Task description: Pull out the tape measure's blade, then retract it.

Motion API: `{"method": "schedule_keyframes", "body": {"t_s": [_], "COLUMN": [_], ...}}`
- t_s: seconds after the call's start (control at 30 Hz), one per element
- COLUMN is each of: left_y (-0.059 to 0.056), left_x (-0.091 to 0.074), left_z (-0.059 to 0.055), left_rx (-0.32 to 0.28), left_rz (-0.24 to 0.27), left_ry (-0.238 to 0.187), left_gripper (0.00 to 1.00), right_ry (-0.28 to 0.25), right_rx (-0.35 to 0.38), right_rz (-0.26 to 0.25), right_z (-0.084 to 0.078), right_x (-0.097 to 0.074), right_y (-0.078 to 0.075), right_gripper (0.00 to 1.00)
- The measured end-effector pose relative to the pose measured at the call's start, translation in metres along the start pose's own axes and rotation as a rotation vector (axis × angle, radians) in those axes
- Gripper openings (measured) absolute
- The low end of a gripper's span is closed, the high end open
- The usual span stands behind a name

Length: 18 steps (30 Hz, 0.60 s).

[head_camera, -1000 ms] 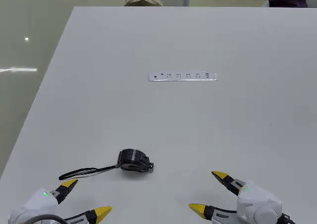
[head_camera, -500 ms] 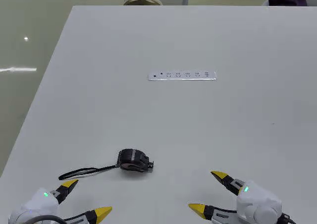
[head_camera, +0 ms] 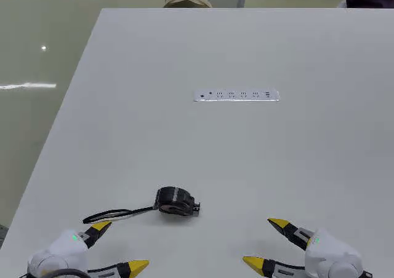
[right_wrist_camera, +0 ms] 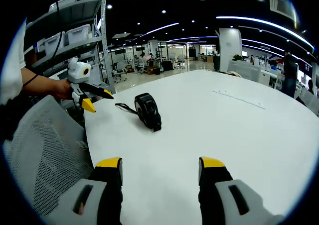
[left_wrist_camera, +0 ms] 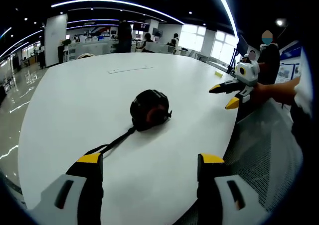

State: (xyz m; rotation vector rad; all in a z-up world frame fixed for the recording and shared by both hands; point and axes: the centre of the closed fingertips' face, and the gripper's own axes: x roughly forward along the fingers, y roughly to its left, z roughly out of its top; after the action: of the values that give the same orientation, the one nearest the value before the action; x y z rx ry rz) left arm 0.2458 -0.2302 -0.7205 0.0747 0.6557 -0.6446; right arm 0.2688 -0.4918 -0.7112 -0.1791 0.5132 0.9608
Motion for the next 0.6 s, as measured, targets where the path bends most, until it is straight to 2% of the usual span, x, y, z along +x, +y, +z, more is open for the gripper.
{"method": "schedule_keyframes", "body": {"t_s": [0.6], "left_y": [0.0], "left_x": [0.014], "left_z": [0.009], "left_rx": [0.087], "left_rz": [-0.069], "left_ry": [0.033], "left_gripper": [0.75], "right_ry": [-0.016], "right_rx": [0.004], "right_rz": [0.056], "right_z": [0.002], "right_x": [0.011], "right_y": [0.002], "right_gripper": [0.57]}}
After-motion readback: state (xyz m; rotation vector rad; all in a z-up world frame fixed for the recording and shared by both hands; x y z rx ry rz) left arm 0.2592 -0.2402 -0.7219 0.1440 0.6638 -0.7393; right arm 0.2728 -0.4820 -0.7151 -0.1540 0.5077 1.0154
